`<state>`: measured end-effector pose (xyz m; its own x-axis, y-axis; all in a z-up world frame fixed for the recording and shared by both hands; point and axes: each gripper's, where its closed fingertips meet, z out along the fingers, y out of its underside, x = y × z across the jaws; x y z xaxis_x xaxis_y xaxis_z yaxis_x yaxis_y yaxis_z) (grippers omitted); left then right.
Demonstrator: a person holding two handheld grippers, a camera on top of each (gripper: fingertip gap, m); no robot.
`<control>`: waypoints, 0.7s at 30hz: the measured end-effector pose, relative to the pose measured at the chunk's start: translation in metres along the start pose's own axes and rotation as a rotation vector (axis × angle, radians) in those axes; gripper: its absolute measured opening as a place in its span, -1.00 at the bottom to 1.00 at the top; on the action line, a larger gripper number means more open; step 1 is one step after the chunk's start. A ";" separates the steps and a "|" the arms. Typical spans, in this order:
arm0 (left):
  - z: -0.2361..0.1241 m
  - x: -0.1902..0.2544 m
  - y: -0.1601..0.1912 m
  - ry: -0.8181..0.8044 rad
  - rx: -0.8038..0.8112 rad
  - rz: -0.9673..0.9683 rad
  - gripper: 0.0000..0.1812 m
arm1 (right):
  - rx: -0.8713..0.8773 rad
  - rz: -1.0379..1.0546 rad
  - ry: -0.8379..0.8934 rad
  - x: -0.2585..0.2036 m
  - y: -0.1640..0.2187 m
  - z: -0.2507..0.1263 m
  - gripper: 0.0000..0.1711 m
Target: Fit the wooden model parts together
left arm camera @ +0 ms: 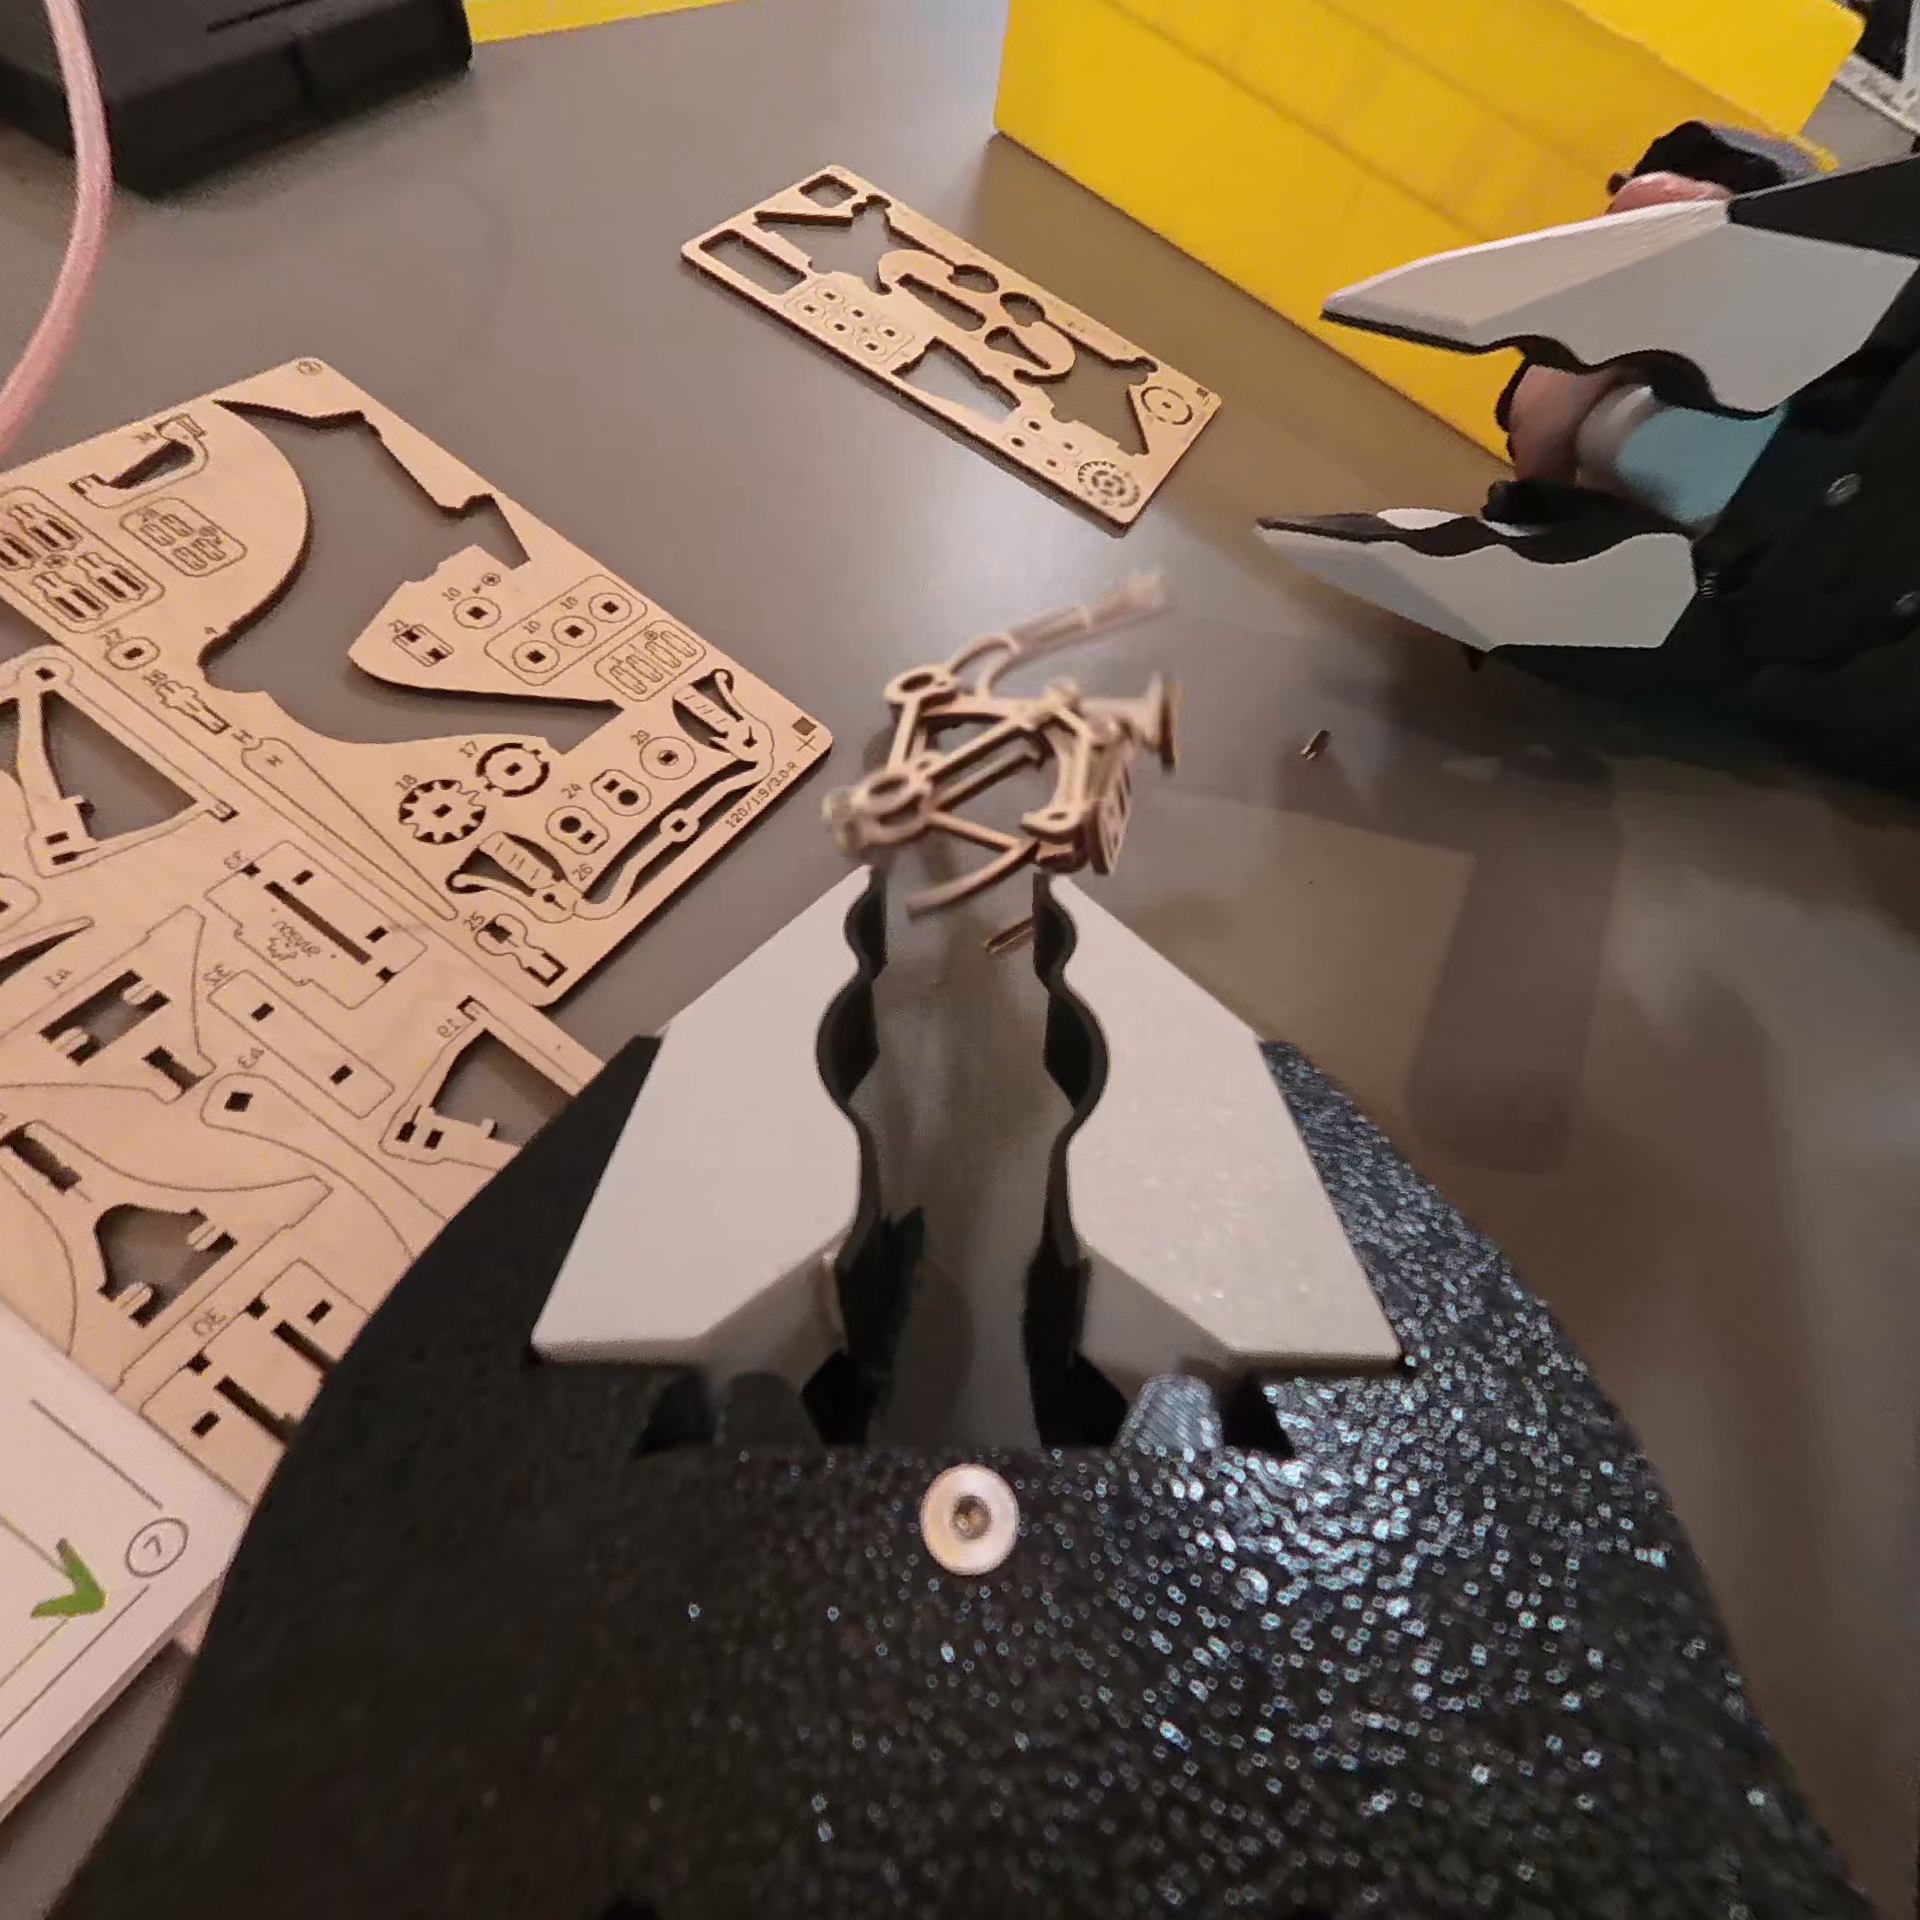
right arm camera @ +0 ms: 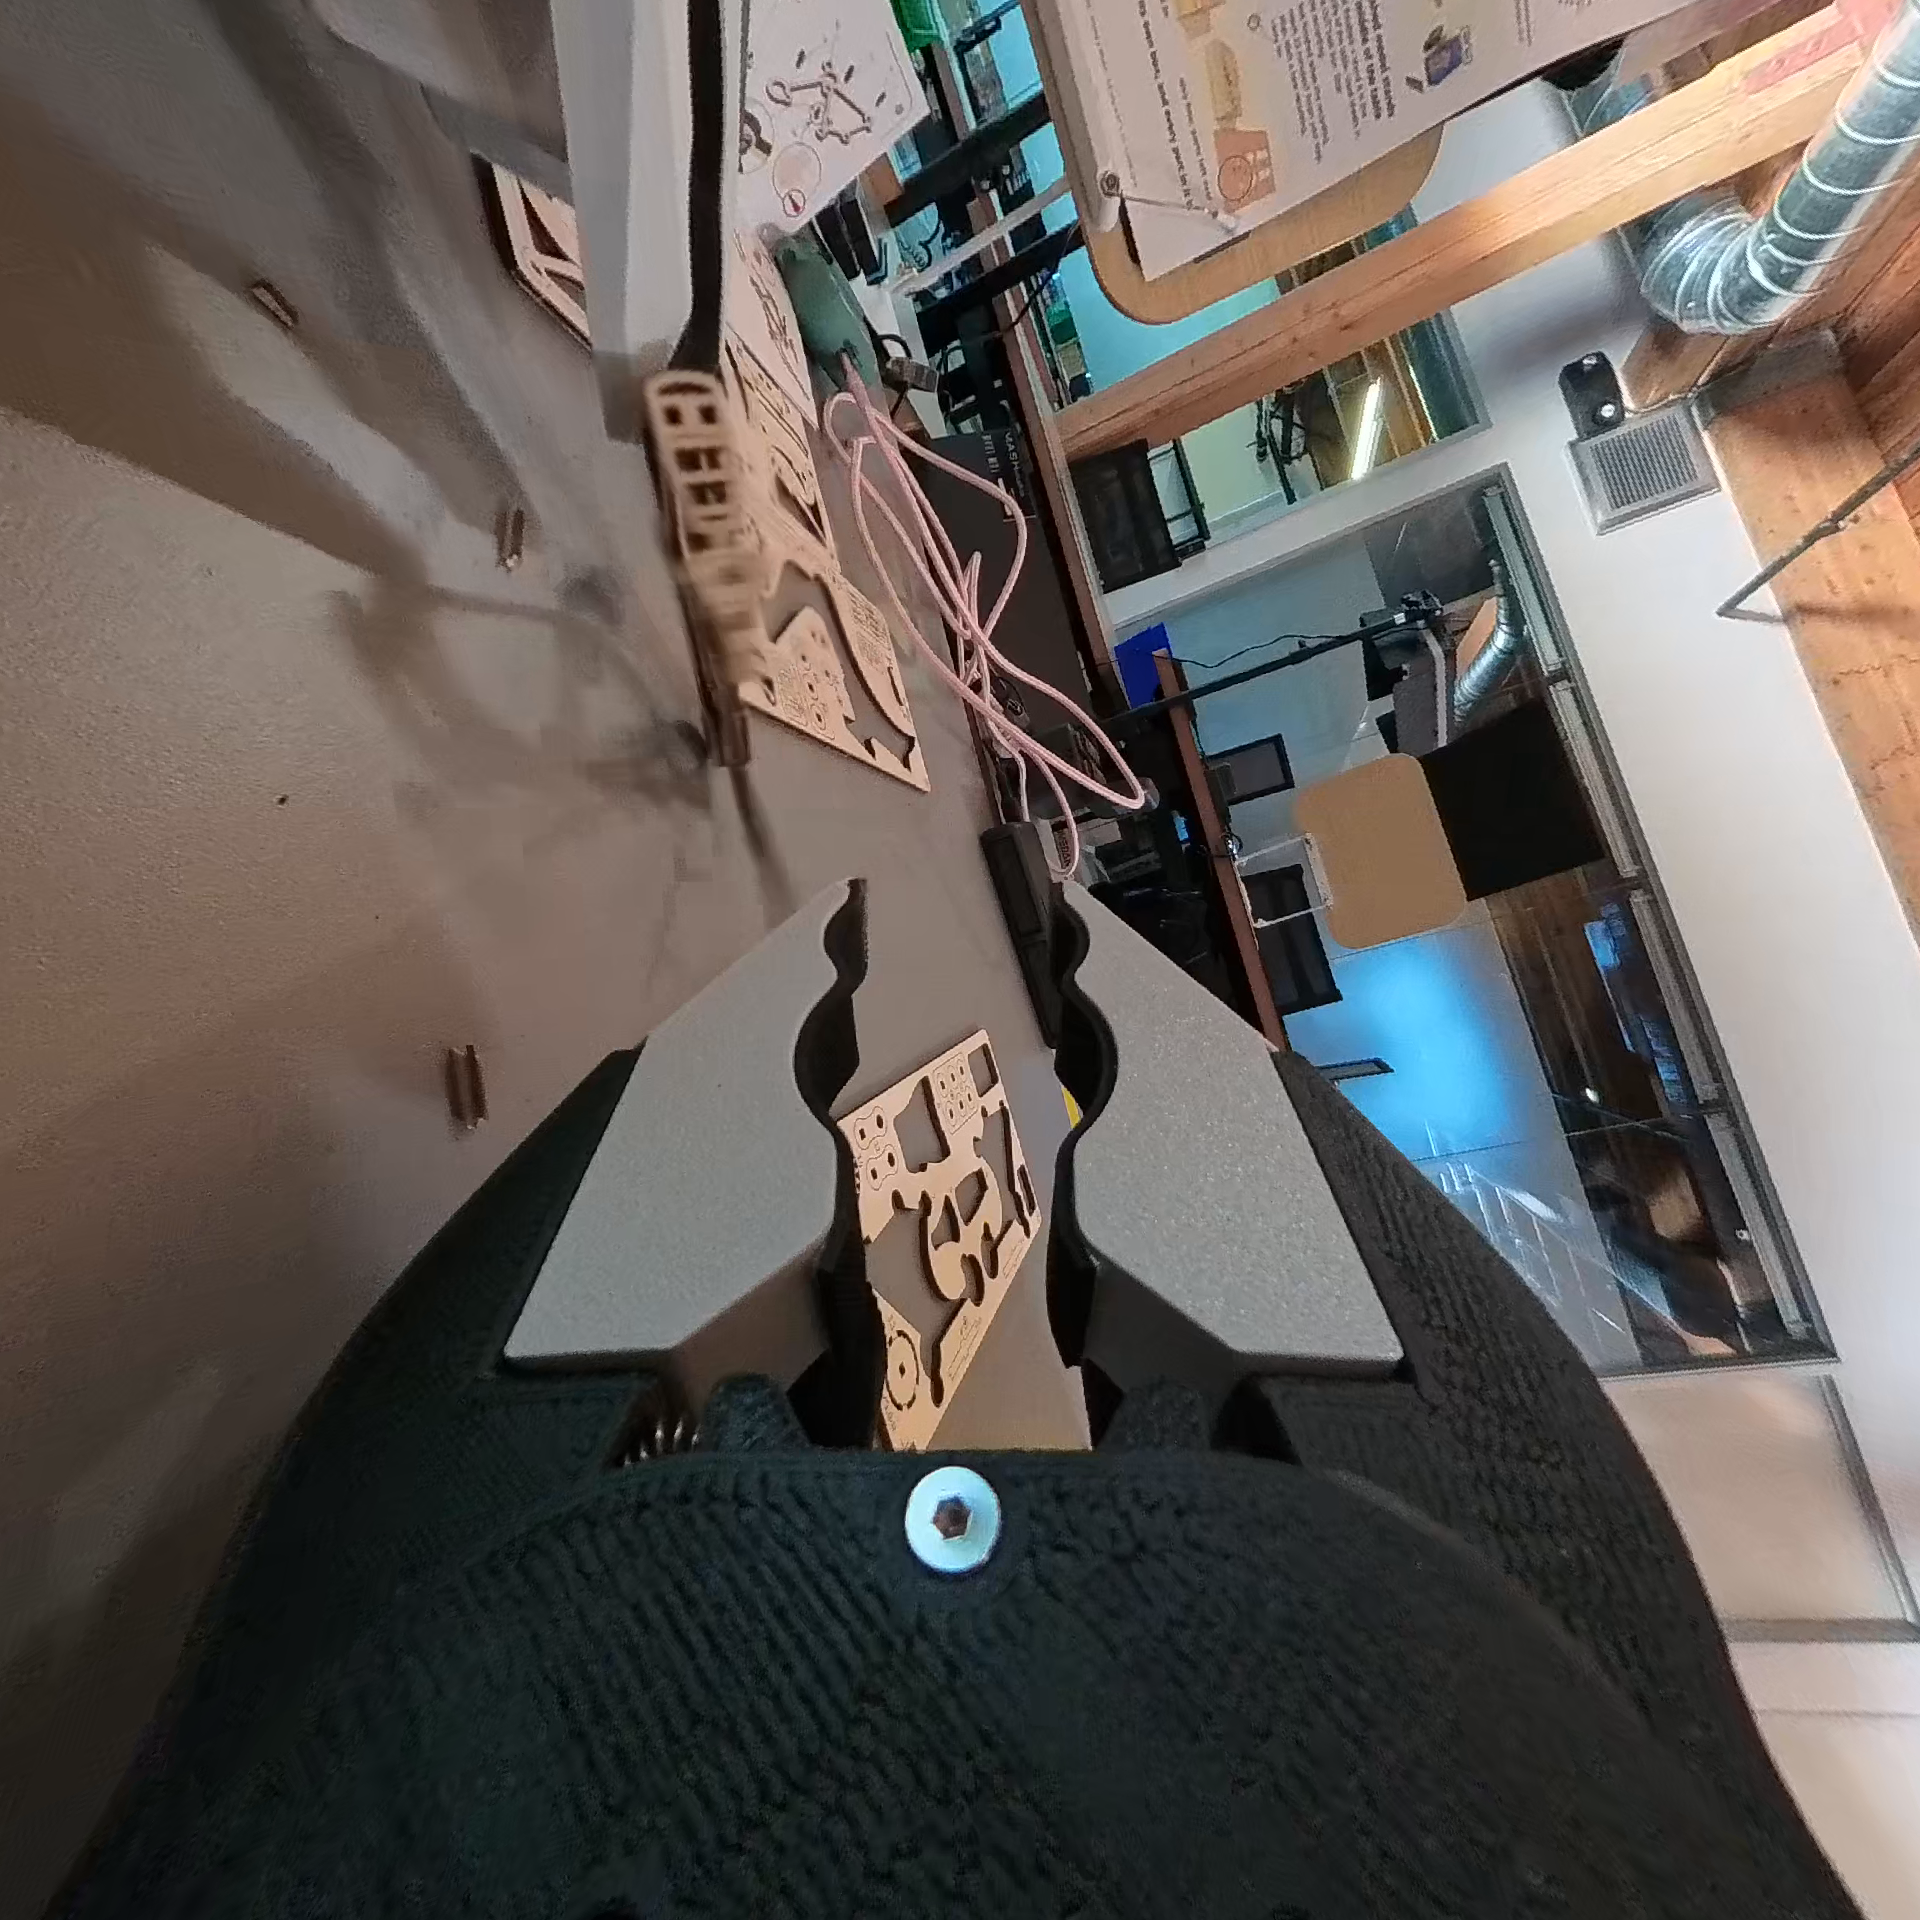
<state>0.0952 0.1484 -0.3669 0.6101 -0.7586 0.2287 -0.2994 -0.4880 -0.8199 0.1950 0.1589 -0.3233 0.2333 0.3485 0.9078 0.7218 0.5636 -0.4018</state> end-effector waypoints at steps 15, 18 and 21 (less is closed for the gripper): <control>-0.089 -0.010 -0.007 -0.171 0.231 0.165 -0.47 | 0.026 0.128 0.017 0.010 0.004 -0.002 -0.63; -0.131 -0.027 -0.018 -0.307 0.409 0.300 -0.40 | 0.089 0.247 0.037 0.017 -0.010 -0.003 -0.62; -0.154 -0.031 -0.022 -0.364 0.533 0.448 -0.33 | 0.153 0.370 0.037 0.018 -0.032 -0.001 -0.62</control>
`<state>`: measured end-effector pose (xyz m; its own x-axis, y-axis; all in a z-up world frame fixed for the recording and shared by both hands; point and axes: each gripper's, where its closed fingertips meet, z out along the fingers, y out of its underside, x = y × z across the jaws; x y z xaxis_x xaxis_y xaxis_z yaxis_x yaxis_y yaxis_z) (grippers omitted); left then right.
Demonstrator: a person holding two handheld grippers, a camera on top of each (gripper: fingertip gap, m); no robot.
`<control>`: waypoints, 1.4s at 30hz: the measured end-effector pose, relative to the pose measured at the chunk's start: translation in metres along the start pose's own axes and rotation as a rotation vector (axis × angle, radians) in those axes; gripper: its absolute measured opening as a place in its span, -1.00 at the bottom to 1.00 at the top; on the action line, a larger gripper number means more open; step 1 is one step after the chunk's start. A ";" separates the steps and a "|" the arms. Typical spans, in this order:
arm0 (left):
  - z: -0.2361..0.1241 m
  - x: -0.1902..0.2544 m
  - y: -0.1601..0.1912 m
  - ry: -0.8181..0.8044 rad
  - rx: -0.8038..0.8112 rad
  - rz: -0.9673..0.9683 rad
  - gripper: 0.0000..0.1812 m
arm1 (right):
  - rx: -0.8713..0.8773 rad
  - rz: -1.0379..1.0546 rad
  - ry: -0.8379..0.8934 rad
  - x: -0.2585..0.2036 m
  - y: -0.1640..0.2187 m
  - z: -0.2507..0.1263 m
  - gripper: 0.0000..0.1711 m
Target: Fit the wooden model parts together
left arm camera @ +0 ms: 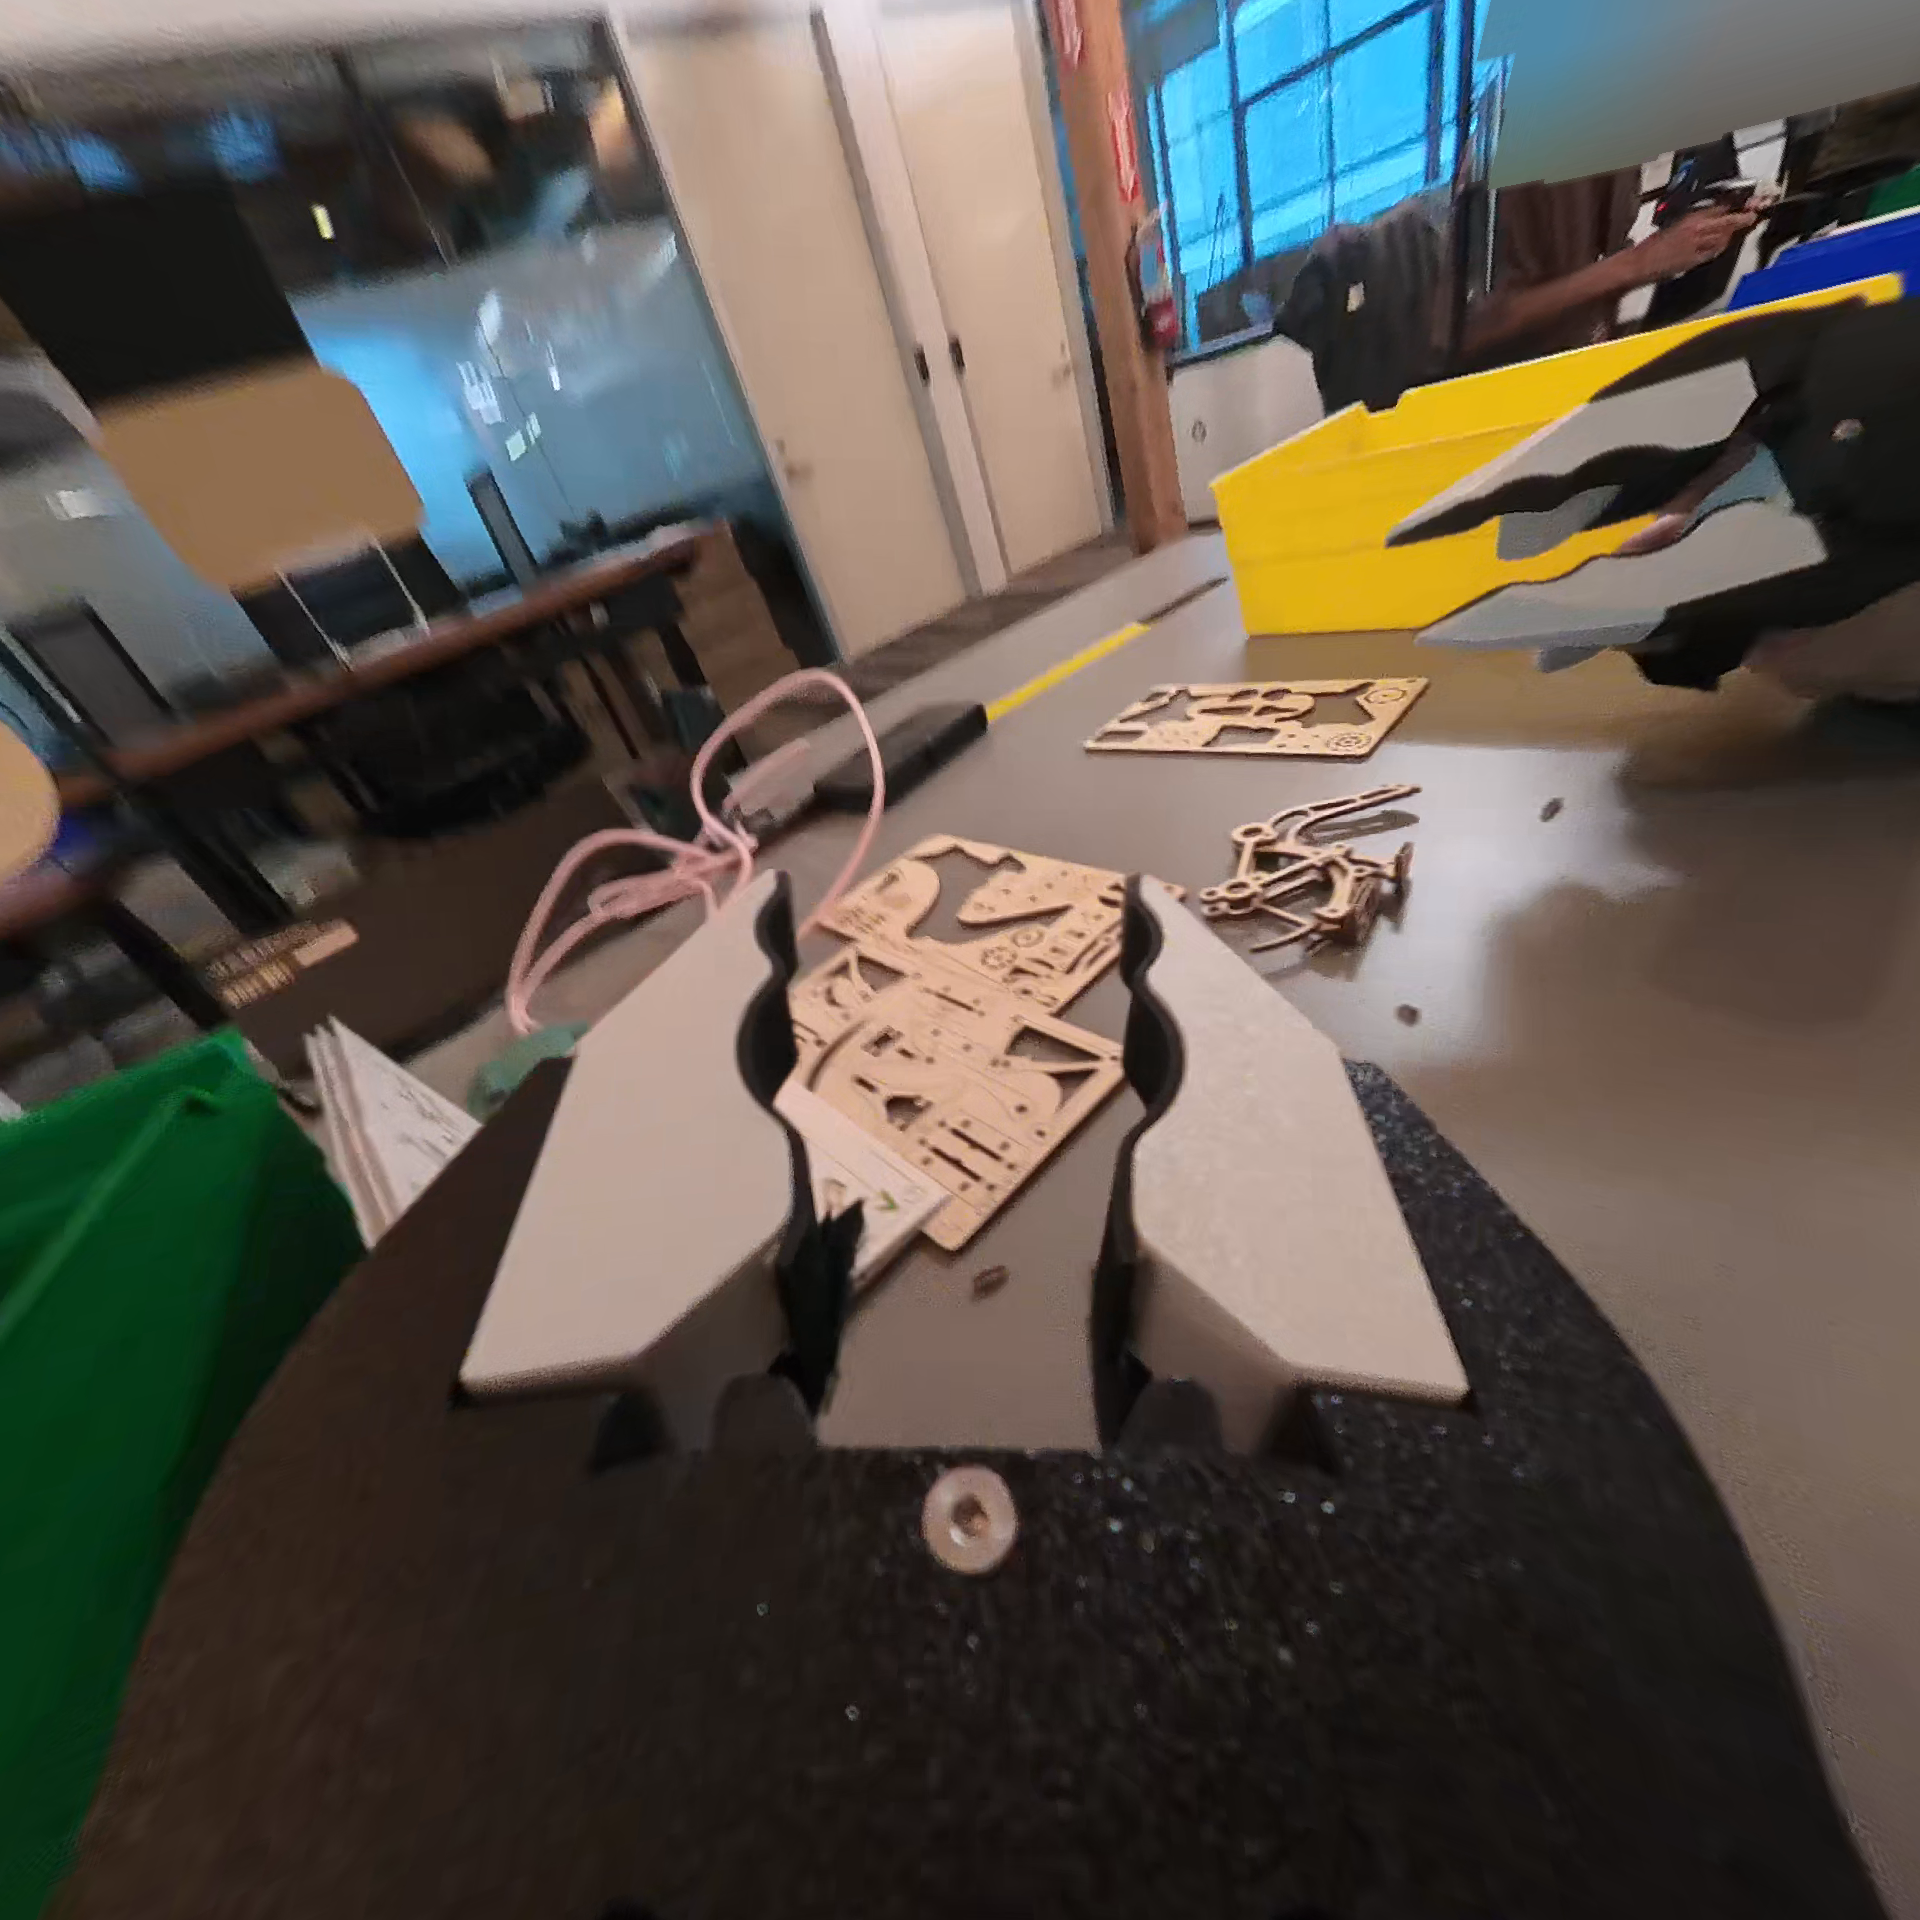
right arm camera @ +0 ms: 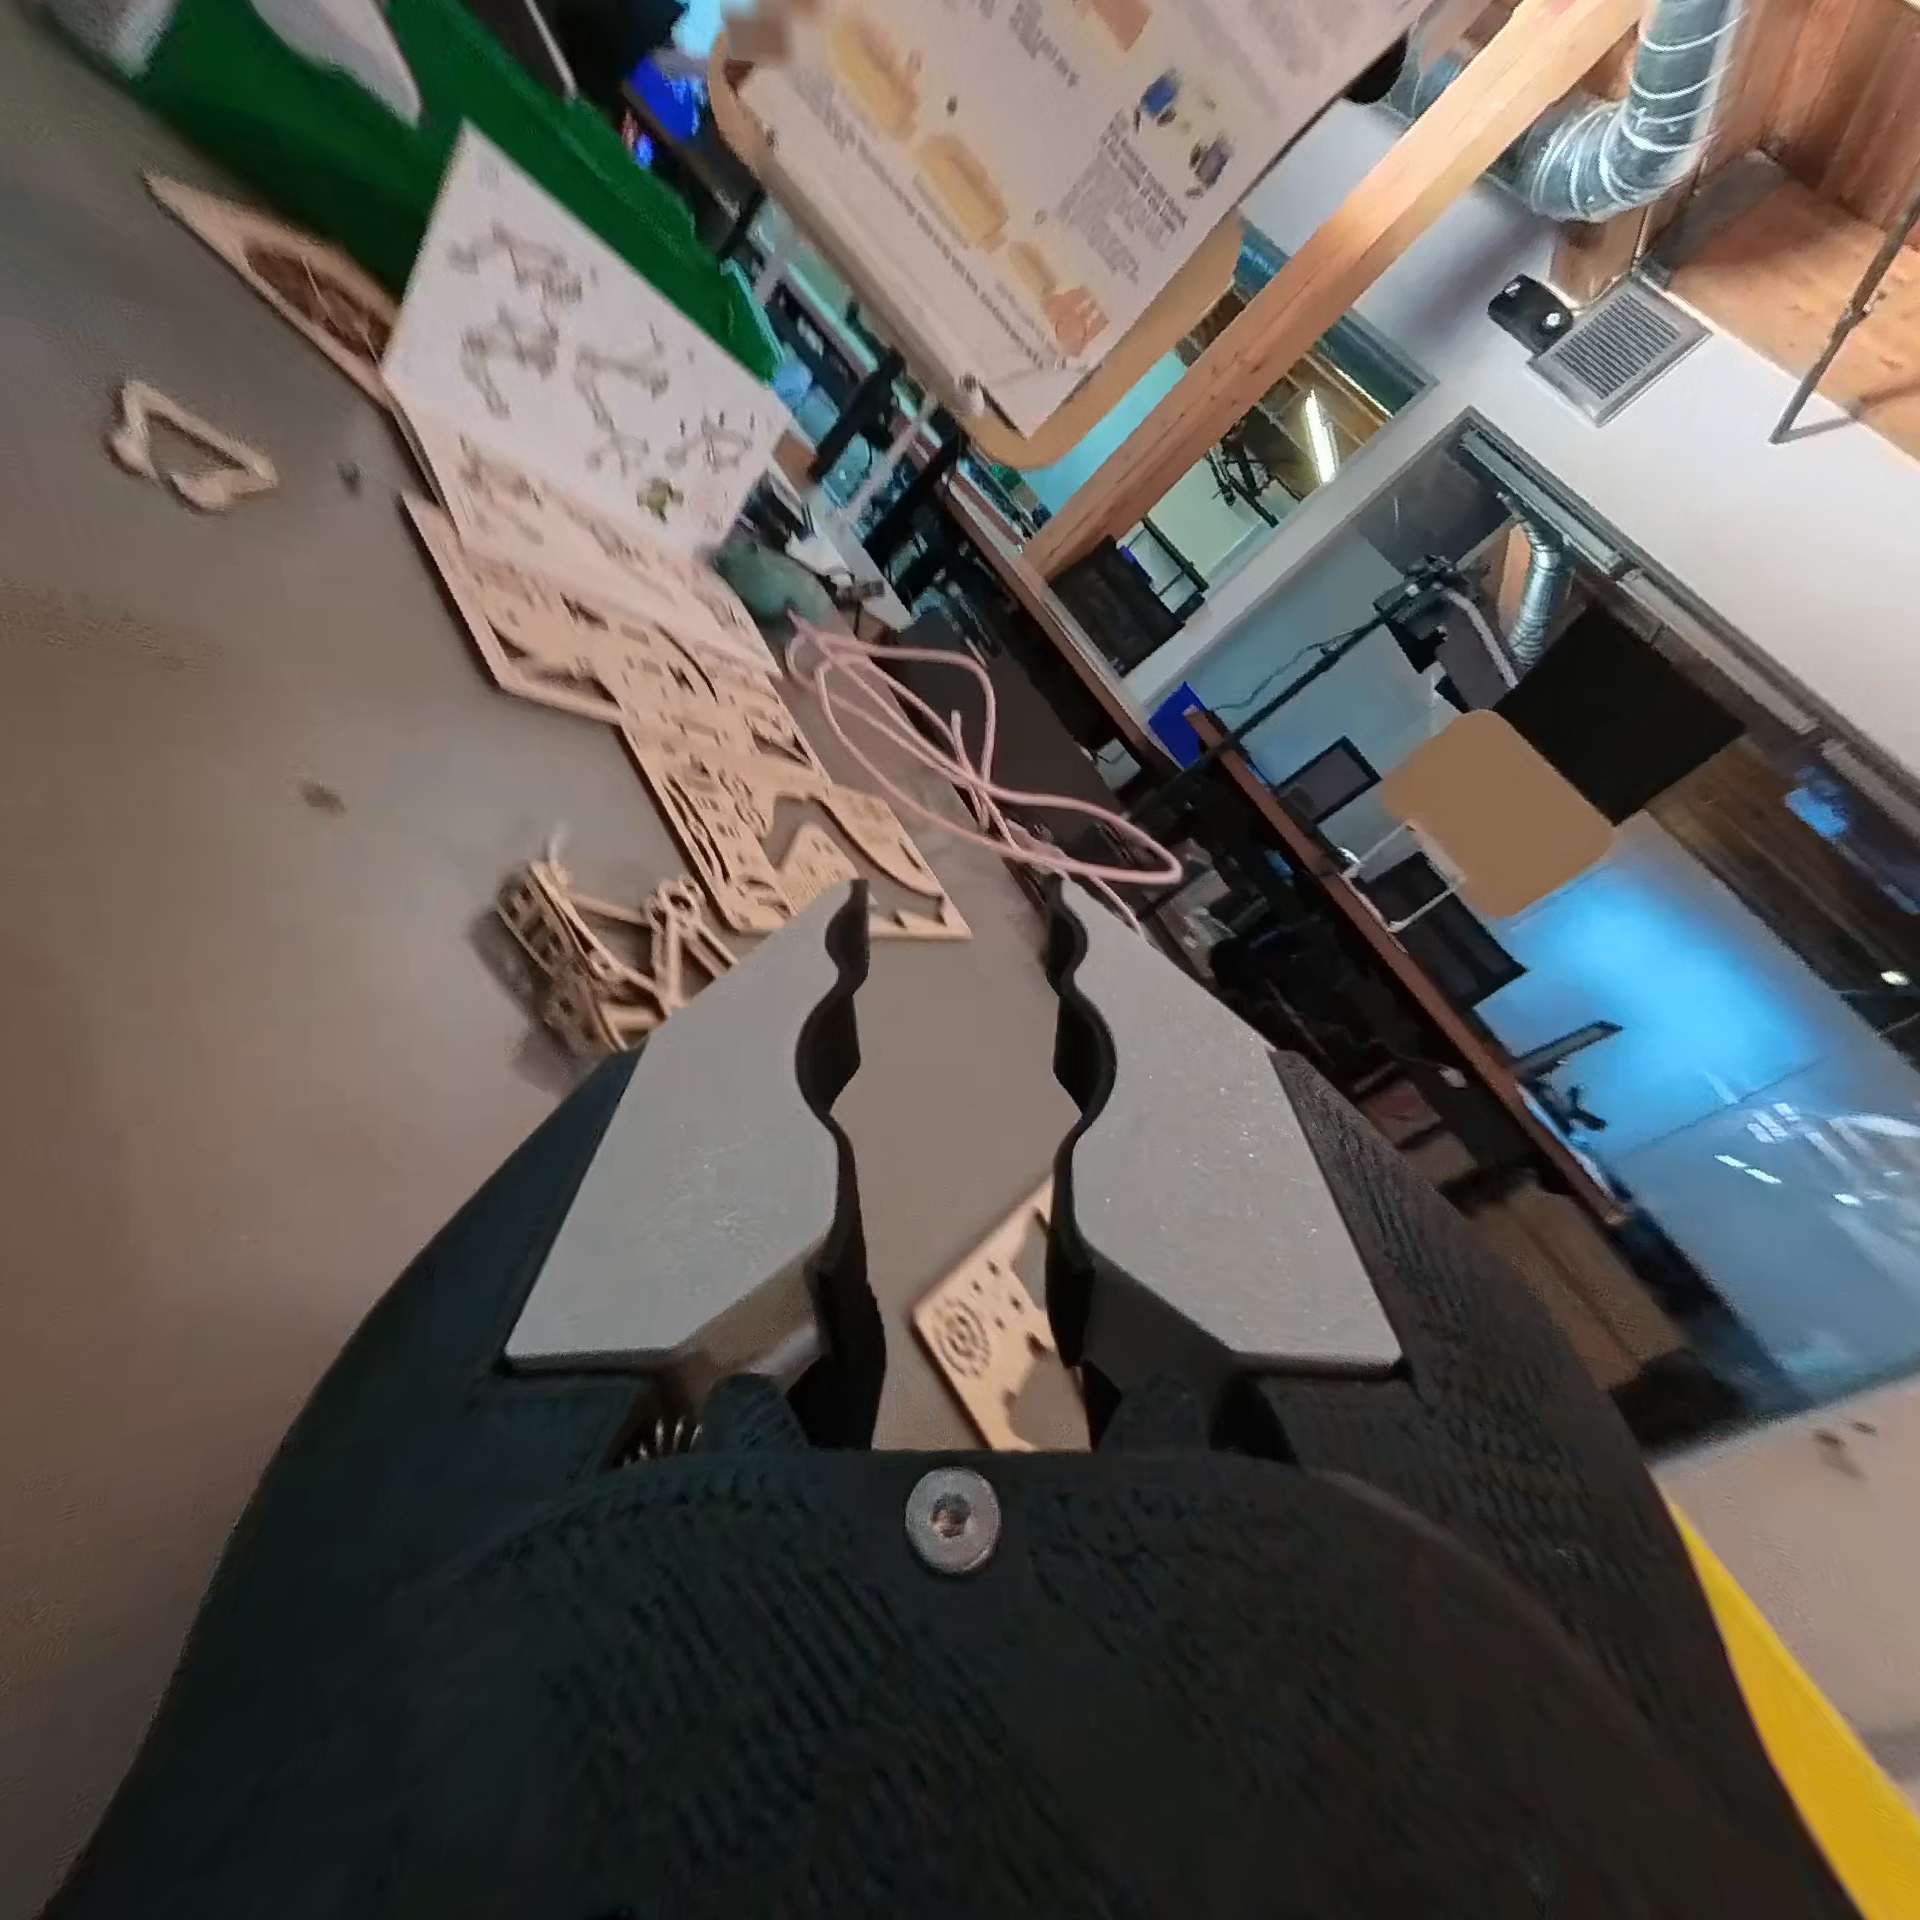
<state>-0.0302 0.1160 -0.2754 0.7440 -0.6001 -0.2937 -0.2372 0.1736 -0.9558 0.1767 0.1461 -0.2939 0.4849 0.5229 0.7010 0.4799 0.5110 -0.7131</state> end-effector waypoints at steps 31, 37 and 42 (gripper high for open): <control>-0.005 0.051 0.002 0.654 0.182 -0.104 -0.27 | 0.207 0.511 -0.017 -0.021 -0.051 0.069 -0.69; -0.003 0.047 0.003 0.651 0.170 -0.146 -0.27 | 0.234 0.577 -0.045 -0.020 -0.052 0.063 -0.70; -0.002 0.045 0.004 0.656 0.157 -0.198 -0.27 | 0.234 0.562 -0.066 -0.025 -0.055 0.064 -0.71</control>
